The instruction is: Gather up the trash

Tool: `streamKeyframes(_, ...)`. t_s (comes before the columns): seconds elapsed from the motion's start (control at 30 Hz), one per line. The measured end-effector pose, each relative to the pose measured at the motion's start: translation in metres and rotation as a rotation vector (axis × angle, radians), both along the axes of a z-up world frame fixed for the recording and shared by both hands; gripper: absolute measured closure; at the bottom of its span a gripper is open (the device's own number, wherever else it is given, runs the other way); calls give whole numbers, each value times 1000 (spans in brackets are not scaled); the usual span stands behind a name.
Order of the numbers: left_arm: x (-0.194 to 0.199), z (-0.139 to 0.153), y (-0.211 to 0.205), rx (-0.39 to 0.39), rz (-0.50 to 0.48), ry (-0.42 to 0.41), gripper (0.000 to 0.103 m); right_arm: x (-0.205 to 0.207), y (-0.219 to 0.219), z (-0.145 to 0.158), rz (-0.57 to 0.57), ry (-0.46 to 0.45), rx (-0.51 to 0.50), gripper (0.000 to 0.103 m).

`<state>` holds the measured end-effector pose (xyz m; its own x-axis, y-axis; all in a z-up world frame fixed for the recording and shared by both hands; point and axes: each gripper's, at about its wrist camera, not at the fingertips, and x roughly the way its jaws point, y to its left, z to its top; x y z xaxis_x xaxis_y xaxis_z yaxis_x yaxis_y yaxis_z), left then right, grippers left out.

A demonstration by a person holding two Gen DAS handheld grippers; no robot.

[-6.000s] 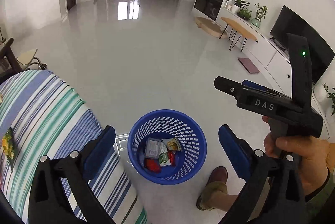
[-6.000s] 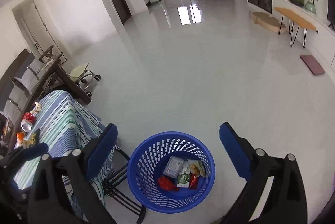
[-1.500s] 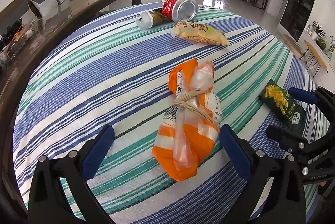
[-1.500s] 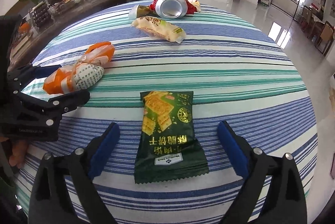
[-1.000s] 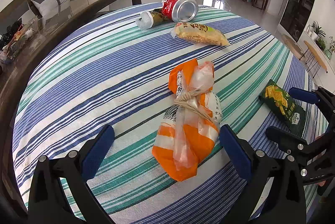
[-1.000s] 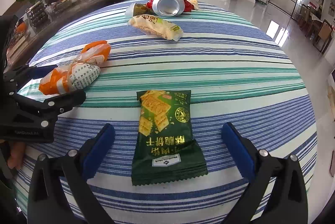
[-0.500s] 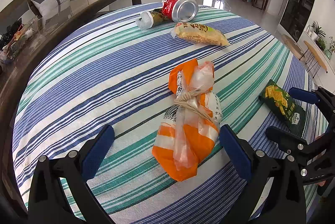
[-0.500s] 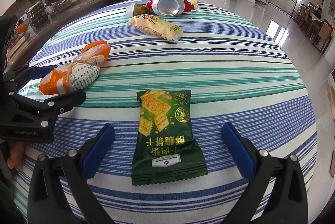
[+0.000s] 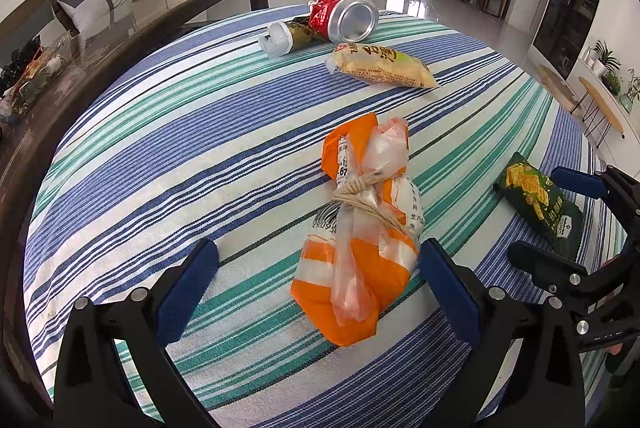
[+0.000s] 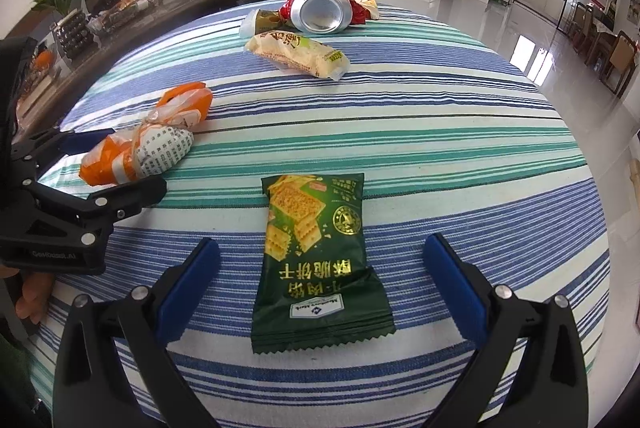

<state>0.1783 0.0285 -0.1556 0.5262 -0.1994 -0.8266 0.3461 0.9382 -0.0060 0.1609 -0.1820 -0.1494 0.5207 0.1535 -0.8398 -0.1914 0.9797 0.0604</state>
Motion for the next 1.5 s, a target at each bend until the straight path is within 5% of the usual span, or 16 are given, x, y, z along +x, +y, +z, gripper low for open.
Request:
streamKeyframes(0.1, 4, 5, -2, 30, -58, 24, 4, 2, -8, 14, 41, 77, 56, 5)
streamKeyframes(0.3, 8, 12, -16, 27, -92, 33, 8, 15, 7, 28, 113, 137, 11, 11)
streamKeyframes(0.4, 9, 11, -23, 56, -95, 44, 31, 23, 8, 18, 110, 167, -6, 46)
streamKeyframes(0.43, 8, 11, -25, 55, -97, 52, 46, 24, 4, 16, 93, 165, -8, 65)
streamKeyframes(0.47, 6, 11, -26, 45, -104, 54, 53, 22, -1, 18, 80, 154, 8, 68)
streamKeyframes(0.57, -5, 17, -30, 63, -105, 19, 55, 8, -23, 32, 46, 107, 67, 69)
streamKeyframes(0.73, -28, 42, -60, -16, -164, -4, 56, -16, -83, 62, -27, 39, 146, 69)
streamKeyframes(0.97, -53, 73, -160, -157, -314, 37, 55, -53, -217, 87, -237, -34, 110, 69)
streamKeyframes(1.23, -56, 76, -313, -252, -456, 112, 55, -77, -346, 60, -473, -16, 144, 69)
streamKeyframes(1.5, -41, 23, -426, -216, -491, 226, 54, -82, -419, 12, -610, 18, 252, 69)
